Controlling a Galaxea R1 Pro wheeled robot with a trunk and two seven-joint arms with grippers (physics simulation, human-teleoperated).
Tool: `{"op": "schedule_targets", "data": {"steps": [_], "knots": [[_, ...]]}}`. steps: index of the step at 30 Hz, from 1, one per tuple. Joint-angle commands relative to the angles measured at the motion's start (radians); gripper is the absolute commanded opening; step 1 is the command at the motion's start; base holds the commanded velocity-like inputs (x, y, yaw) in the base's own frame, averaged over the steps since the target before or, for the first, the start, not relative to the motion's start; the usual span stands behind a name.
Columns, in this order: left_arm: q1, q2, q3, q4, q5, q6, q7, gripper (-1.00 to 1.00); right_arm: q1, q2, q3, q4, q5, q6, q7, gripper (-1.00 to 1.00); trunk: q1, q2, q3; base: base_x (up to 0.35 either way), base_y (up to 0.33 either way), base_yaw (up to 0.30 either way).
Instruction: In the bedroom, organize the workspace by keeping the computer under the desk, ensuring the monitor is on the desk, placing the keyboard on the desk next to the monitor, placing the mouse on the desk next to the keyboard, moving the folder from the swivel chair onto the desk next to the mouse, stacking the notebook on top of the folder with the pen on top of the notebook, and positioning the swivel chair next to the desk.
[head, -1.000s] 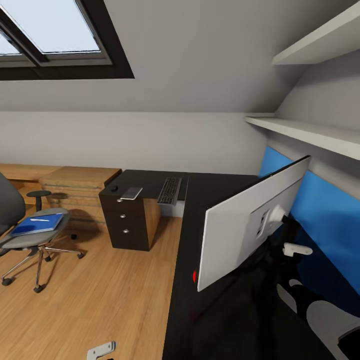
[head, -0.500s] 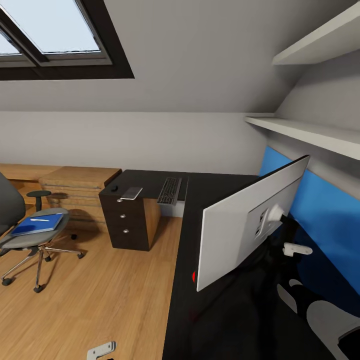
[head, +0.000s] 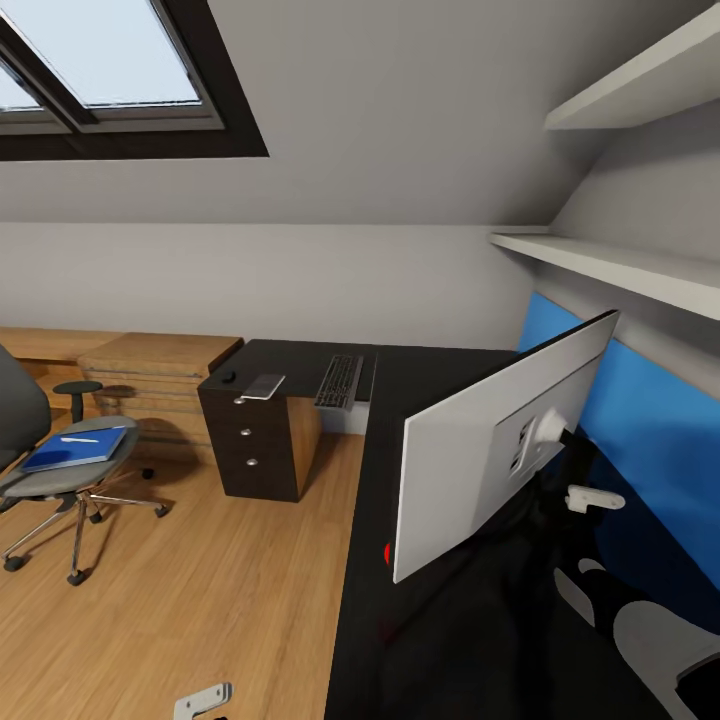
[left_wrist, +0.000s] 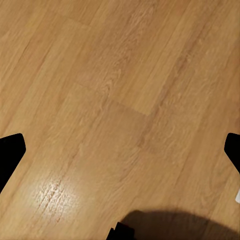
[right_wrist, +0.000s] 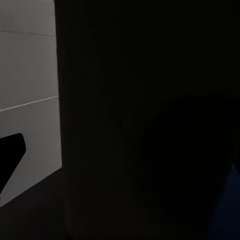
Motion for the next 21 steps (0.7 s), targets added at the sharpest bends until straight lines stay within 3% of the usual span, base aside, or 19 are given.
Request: {"op": "schedule_targets", "data": {"steps": [1,14,21], "knots": [[-0.001,0.002,-0.007,-0.002,0.003,0.005,0.009,1.0,-0.001,-0.001,0.009,-0.001,-0.002,-0.001,-0.008,1.0,0.0,-0.001,-0.001,0.0,0.0,0.0],[-0.001,0.002,-0.007,-0.003,0.003,0.004,0.009,1.0,0.0,-0.001,0.009,-0.001,-0.002,-0.001,-0.008,1.0,0.0,-0.001,-0.001,-0.002,0.0,0.0],[-0.001,0.002,-0.007,-0.003,0.002,0.005,0.009,1.0,0.001,0.0,0.009,0.0,-0.002,-0.001,-0.008,1.0,0.0,-0.001,-0.001,-0.136,0.0,0.0]]}}
